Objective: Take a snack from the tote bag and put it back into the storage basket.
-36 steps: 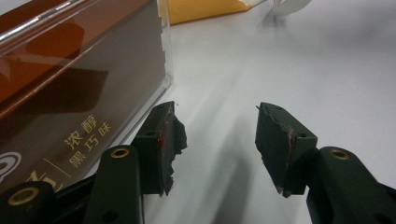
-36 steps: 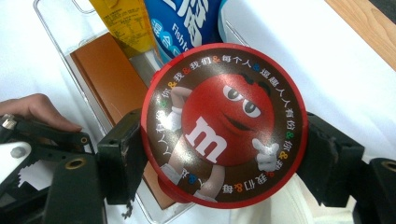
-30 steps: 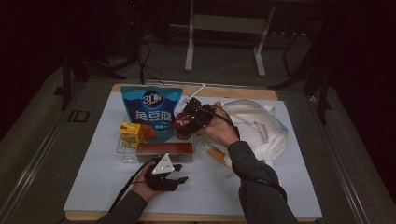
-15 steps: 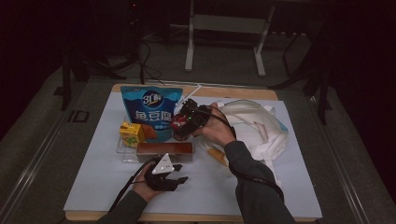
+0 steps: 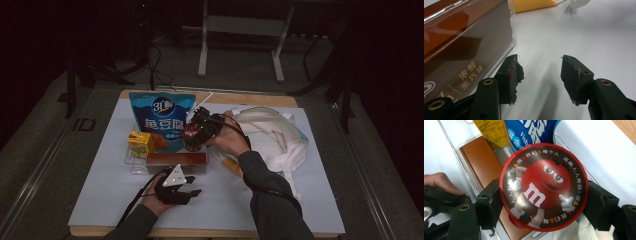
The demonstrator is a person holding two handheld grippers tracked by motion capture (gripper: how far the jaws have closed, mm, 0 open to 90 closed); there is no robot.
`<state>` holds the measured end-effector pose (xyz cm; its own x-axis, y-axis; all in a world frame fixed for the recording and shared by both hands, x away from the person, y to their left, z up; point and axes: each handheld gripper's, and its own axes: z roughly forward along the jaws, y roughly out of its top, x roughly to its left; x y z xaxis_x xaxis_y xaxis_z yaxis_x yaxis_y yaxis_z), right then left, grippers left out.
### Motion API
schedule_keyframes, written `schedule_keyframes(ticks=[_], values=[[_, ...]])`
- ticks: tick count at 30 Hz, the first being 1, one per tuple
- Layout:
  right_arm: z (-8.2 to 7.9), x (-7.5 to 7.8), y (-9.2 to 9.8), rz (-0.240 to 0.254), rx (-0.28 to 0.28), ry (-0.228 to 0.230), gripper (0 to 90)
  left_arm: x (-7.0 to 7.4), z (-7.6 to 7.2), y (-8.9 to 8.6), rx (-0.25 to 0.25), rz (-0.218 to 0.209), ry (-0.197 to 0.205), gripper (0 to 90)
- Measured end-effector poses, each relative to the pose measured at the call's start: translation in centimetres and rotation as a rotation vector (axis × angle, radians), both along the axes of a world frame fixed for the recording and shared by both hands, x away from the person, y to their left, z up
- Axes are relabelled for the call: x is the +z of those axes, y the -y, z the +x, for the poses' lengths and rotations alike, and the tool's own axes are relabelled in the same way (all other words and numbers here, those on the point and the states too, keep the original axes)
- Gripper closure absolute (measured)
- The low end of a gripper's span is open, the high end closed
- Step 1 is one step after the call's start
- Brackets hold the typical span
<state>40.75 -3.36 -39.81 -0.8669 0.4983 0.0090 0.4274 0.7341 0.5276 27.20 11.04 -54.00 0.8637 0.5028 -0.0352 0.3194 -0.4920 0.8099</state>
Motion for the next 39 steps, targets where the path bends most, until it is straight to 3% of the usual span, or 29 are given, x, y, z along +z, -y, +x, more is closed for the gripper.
schedule_keyframes(ticks=[39], values=[[0.5, -1.7, -0.4, -0.036, -0.009, 0.008, 25.9, 0.0, 0.0, 0.0, -0.001, 0.0, 0.002, 48.0]])
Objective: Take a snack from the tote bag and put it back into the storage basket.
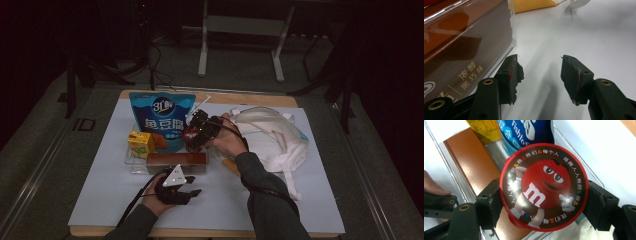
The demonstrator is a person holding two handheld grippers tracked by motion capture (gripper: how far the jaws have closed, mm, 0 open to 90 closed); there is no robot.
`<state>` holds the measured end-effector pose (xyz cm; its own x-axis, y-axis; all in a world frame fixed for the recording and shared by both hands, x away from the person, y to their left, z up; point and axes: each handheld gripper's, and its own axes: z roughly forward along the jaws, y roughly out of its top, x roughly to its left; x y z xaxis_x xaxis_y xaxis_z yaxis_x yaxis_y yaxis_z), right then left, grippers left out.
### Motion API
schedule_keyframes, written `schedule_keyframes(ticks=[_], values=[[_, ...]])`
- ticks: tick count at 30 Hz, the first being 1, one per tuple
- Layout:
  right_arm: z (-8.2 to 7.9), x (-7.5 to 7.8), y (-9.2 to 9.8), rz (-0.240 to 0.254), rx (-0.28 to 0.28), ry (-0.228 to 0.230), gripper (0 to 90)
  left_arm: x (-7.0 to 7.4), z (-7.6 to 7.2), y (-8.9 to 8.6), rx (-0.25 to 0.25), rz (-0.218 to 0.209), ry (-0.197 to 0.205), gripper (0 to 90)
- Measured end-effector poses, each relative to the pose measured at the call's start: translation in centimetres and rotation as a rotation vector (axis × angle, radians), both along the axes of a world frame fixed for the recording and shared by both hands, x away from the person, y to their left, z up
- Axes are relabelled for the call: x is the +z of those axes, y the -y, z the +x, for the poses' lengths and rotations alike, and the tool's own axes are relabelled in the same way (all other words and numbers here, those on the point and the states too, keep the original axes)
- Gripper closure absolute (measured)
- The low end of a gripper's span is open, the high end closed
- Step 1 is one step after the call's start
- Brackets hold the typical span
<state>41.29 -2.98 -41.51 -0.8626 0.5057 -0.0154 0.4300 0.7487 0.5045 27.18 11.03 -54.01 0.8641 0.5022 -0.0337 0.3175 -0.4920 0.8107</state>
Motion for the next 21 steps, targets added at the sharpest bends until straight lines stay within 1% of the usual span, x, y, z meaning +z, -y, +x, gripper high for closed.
schedule_keyframes(ticks=[4, 8, 12, 21], values=[[0.12, -0.12, 0.09, 0.008, -0.008, -0.004, 25.8, 0.01, 0.0, -0.01, -0.001, 0.002, 0.0, 48.0], [0.19, -0.11, 0.15, 0.008, -0.01, 0.002, 25.9, 0.01, 0.0, -0.01, -0.001, 0.003, 0.0, 48.0], [0.37, -0.26, 0.33, 0.001, -0.018, 0.012, 25.8, 0.01, 0.01, -0.01, 0.0, 0.003, 0.001, 48.0], [0.49, -0.85, 0.31, -0.008, -0.026, 0.01, 25.8, 0.01, 0.01, -0.01, -0.001, 0.002, 0.002, 48.0]])
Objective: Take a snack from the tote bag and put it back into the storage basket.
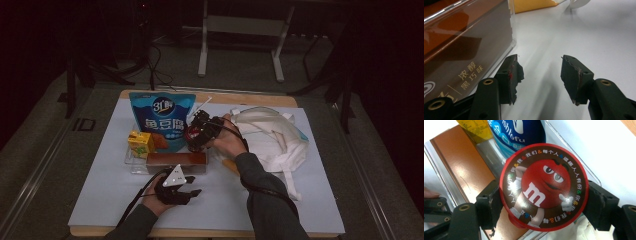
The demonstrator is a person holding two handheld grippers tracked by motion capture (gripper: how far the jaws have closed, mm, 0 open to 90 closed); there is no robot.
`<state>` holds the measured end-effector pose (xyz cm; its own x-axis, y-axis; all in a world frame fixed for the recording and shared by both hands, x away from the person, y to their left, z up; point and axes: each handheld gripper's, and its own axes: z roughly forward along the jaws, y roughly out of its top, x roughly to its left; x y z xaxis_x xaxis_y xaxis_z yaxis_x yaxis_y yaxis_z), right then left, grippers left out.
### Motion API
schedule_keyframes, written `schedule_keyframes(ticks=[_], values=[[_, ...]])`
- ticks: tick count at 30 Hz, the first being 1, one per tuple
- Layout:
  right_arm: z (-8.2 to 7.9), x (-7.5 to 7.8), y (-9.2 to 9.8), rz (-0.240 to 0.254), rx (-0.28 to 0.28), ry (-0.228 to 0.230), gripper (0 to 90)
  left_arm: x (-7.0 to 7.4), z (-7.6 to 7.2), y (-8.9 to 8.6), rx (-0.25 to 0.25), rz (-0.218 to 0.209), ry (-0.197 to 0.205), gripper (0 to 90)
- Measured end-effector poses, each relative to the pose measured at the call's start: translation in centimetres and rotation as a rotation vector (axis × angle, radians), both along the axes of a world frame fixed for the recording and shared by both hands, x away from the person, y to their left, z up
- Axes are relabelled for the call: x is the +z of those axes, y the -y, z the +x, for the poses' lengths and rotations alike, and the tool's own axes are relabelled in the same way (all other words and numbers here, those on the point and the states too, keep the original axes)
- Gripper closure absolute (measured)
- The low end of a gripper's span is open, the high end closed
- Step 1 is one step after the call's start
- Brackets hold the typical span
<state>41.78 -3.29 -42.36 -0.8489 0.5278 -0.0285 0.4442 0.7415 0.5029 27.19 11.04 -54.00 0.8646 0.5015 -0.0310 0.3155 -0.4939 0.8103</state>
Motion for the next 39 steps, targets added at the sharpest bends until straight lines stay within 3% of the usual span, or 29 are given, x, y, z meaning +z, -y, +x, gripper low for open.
schedule_keyframes(ticks=[26, 39], values=[[0.2, -1.2, 0.0, -0.013, -0.089, -0.037, 25.6, 0.0, 0.0, 0.0, 0.001, 0.001, -0.002, 47.9], [0.1, -1.6, 0.0, -0.025, -0.091, -0.044, 25.5, 0.0, 0.0, 0.0, 0.001, 0.001, -0.002, 47.9]])
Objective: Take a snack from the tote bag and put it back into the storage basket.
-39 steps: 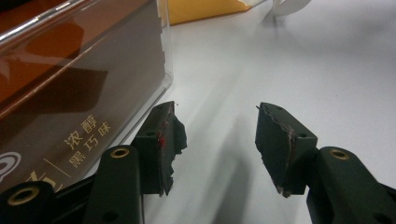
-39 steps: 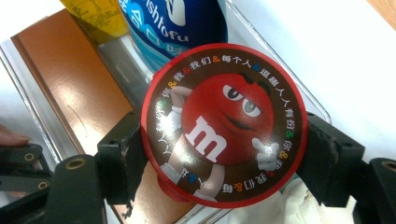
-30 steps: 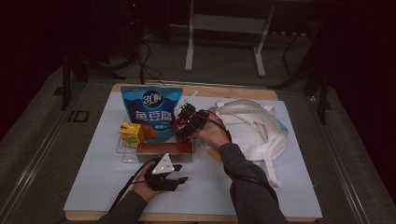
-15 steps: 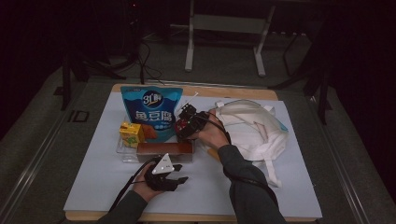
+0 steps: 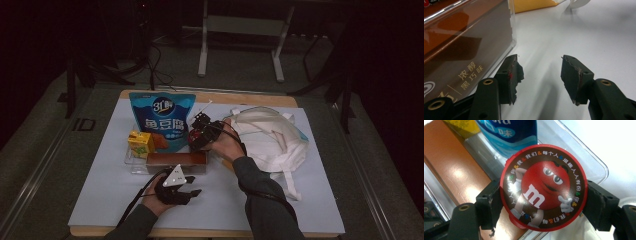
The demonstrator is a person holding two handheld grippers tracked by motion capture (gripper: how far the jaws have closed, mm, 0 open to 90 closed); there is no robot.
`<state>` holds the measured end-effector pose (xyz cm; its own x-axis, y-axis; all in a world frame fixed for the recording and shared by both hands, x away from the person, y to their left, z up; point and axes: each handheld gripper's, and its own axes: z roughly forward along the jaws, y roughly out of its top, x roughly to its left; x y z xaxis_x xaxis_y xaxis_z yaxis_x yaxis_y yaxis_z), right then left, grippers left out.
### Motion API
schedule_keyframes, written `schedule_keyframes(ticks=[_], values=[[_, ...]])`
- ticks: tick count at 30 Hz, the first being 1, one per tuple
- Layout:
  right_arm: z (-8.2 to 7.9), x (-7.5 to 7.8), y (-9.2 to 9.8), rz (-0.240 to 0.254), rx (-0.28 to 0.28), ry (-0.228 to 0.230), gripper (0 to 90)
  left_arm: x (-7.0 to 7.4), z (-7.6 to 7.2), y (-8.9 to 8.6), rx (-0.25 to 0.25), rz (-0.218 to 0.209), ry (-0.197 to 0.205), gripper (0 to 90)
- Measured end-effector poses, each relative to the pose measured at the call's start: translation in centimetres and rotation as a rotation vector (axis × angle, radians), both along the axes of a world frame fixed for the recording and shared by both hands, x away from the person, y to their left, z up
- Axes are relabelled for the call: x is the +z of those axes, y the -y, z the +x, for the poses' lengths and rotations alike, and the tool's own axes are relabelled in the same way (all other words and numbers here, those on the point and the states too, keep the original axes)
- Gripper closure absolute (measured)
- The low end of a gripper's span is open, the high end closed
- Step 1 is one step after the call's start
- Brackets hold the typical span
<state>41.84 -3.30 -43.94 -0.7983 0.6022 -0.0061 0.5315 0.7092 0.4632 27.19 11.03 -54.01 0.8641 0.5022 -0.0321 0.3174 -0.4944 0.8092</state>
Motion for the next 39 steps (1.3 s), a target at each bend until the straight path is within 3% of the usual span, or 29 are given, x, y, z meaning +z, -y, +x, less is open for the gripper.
schedule_keyframes(ticks=[9, 39], values=[[0.0, 1.1, 0.4, 0.019, -0.002, 0.036, 27.4, 0.0, 0.0, 0.0, 0.0, 0.001, 0.001, 47.9], [-0.4, 2.8, 2.3, 0.067, -0.016, 0.066, 29.7, 0.0, 0.1, 0.0, 0.001, -0.001, -0.006, 47.6]])
